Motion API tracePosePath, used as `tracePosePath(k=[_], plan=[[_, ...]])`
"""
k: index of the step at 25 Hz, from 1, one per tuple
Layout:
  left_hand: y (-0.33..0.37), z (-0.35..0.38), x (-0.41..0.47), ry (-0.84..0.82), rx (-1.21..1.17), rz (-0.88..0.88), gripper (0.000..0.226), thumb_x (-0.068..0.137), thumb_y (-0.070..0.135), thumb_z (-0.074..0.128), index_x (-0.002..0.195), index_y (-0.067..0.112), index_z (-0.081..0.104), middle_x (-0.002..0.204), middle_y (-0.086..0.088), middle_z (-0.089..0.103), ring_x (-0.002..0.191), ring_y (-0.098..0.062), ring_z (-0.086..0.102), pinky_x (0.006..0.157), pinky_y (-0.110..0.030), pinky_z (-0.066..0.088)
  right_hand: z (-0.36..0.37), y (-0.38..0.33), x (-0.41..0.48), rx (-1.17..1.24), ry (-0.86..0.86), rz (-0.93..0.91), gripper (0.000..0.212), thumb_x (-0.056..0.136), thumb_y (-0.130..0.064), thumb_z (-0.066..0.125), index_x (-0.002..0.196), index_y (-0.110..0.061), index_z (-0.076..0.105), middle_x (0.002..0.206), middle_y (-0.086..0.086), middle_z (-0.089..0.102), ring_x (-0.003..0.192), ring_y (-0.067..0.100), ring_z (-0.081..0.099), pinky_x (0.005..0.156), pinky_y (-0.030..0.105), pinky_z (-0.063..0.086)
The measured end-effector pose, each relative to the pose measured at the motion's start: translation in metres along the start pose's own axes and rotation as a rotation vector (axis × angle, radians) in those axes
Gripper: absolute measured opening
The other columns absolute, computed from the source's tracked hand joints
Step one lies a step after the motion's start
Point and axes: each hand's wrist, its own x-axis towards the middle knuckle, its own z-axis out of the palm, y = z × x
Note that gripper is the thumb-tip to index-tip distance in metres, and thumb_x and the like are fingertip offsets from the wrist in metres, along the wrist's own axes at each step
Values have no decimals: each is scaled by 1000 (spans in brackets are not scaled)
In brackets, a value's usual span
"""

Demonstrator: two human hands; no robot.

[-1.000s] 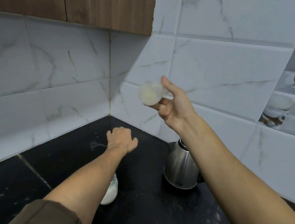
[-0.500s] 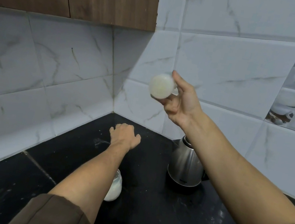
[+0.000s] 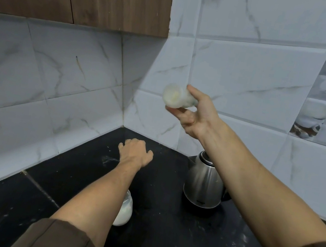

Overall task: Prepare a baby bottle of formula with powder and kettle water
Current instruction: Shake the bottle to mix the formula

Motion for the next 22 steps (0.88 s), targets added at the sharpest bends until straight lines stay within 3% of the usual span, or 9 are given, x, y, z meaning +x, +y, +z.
tracePosePath(k=[3,8,10,13,17,19,22], plan=[[6,-2,0,13,4,23,46,97,49,55,127,17,69,130,-7,66,126,-29,55,111,-50,40,4,4,-5,-178,-181,-101,41,96,-40,71,128,-17,60,90,14,75,61,26,74,29,16,20],[6,-5,2,36,25,17,46,97,48,53,124,16,70,129,-8,66,125,-30,55,112,-52,39,-8,-2,14,107,78,-141,39,95,-38,73,125,-17,60,121,15,73,76,33,80,29,17,30],[6,-3,3,21,18,15,45,97,48,54,123,16,70,128,-8,66,125,-29,56,112,-52,39,-8,5,10,-60,-45,-158,45,93,-37,74,131,-18,58,115,12,72,71,31,78,29,18,27],[7,-2,2,17,23,22,46,96,49,55,127,17,69,130,-7,66,127,-29,55,112,-52,40,-7,12,2,-262,-195,-327,60,93,-33,75,147,-27,48,107,8,71,61,21,70,31,20,29],[2,-3,0,38,30,21,47,96,47,54,128,16,69,131,-8,65,128,-30,54,112,-51,39,-19,-11,22,84,108,-349,65,89,-35,79,144,-21,49,136,18,64,79,39,80,30,20,34],[0,-3,1,30,32,13,46,97,47,54,128,16,69,131,-8,65,128,-30,54,112,-51,39,-18,-13,17,-2,71,-334,66,87,-35,79,144,-21,48,130,15,66,76,36,80,29,20,32],[4,-2,0,21,25,22,47,97,48,54,129,17,68,132,-8,65,128,-30,54,114,-52,38,-9,2,-5,-325,-189,-386,68,89,-34,79,149,-28,46,108,9,73,61,22,70,32,21,34]])
